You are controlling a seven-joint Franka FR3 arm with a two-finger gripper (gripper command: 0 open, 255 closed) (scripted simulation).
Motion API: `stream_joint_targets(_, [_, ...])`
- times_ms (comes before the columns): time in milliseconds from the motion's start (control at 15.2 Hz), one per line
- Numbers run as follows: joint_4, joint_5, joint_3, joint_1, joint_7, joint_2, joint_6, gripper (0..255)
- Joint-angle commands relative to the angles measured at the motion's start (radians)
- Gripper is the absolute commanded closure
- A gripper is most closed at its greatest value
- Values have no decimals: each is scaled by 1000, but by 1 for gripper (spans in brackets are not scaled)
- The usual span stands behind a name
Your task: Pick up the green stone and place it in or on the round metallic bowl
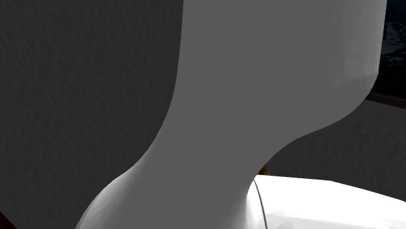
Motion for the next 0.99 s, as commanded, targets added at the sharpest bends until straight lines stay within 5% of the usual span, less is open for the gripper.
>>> stream_joint_targets(0, [-45,-3,-13,-27,-39,-32,16,255])
stream_joint_targets(198, [-133,-9,-41,-81,-116,-82,57,255])
stream_joint_targets(924, [-108,12,-20,-98,-125,66,180,255])
